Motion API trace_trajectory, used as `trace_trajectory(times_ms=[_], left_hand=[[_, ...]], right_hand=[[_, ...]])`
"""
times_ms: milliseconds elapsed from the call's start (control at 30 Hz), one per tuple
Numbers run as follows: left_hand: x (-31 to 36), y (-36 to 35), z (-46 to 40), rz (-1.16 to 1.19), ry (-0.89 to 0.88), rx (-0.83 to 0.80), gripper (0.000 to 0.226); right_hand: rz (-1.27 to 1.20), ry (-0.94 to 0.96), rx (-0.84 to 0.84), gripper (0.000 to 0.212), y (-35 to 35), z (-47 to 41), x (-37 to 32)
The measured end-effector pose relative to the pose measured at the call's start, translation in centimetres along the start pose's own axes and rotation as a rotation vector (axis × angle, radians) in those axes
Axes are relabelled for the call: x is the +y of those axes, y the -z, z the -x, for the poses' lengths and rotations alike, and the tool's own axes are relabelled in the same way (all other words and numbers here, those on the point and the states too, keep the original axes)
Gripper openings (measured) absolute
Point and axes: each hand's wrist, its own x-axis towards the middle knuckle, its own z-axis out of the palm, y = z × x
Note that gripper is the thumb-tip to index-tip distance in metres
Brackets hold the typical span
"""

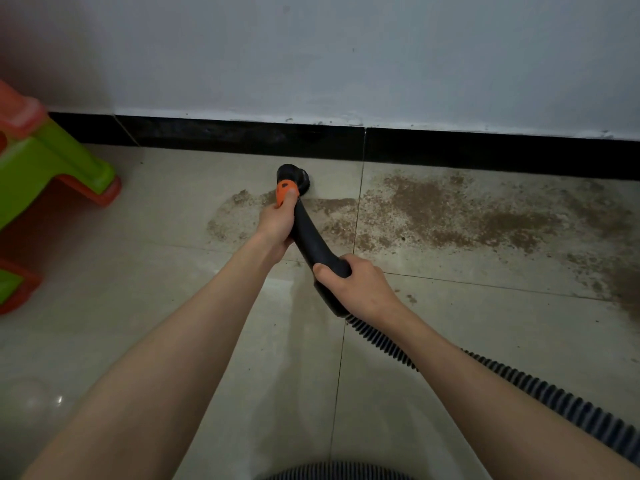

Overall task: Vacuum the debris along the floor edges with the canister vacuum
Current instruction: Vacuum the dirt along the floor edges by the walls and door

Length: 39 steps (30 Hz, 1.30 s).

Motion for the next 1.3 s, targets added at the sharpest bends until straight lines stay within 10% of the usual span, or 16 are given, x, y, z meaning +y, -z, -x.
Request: trace_trajectory(times_ms=[1300], left_hand=[[1.5, 11.9, -1.2, 0.082, -0.059, 0.313, 0.043]], right_hand=[[-0.030, 0.113, -0.216, 0.038, -8.2, -3.3, -5.2]])
